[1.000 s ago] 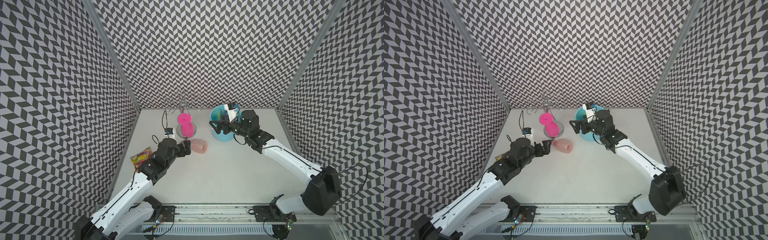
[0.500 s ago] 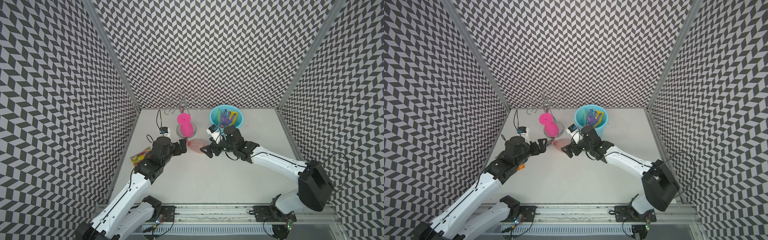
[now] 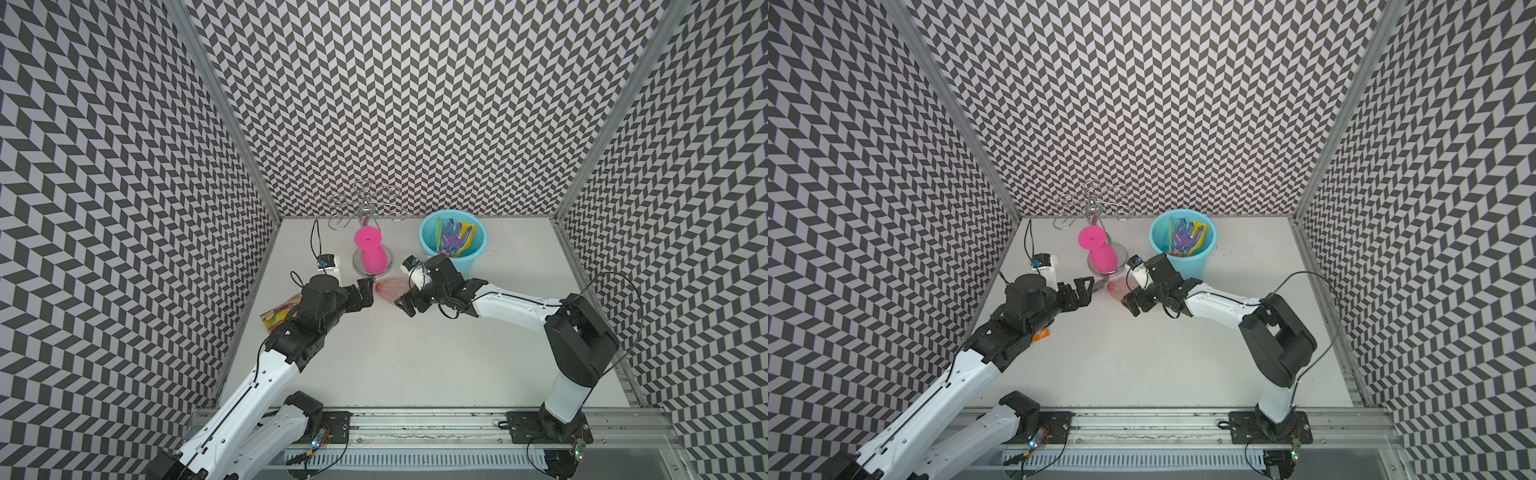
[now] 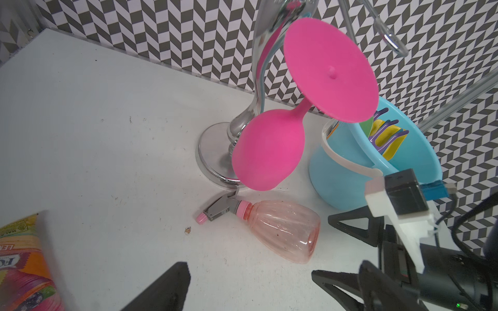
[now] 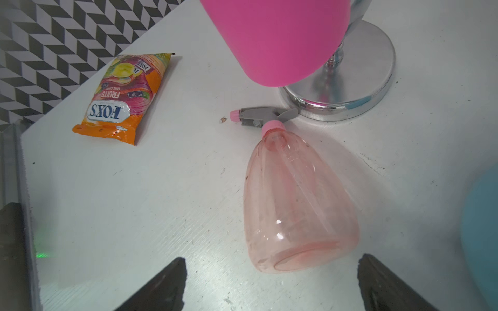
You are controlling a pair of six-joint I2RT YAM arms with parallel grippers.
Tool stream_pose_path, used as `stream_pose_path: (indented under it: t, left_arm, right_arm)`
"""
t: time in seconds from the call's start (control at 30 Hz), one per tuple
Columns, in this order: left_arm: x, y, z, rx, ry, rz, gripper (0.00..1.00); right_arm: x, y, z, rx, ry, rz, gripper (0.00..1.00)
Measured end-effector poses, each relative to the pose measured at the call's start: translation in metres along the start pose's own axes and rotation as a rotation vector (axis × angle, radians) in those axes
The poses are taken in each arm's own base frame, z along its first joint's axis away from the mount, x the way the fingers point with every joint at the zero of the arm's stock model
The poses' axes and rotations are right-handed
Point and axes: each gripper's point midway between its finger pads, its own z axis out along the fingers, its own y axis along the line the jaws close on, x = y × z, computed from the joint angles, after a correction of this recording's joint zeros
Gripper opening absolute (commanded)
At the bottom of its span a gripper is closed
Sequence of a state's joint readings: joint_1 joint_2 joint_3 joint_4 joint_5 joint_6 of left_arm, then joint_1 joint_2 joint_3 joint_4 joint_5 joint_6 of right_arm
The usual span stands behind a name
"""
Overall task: Organize the gardening tools
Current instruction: Adjust the gardening tool at the center of the board.
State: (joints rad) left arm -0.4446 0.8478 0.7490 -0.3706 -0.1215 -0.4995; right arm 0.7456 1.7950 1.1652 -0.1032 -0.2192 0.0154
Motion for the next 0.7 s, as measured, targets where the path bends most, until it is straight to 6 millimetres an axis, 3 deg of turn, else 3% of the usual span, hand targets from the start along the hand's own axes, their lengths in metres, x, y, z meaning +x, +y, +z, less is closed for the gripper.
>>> stream_pose_path:
  t: [0.27, 0.7]
  left_arm:
    - [0.002, 0.000, 0.001, 0.003, 0.007, 0.001, 1.00]
    - [0.007, 0.003, 0.002, -0.001, 0.019, -0.001, 1.00]
  right_arm:
    - [-0.001, -0.008, 0.023, 0.030, 0.020, -0.007, 1.00]
    - [0.007, -0.007, 0.043, 0.044, 0.052, -0.021, 1.00]
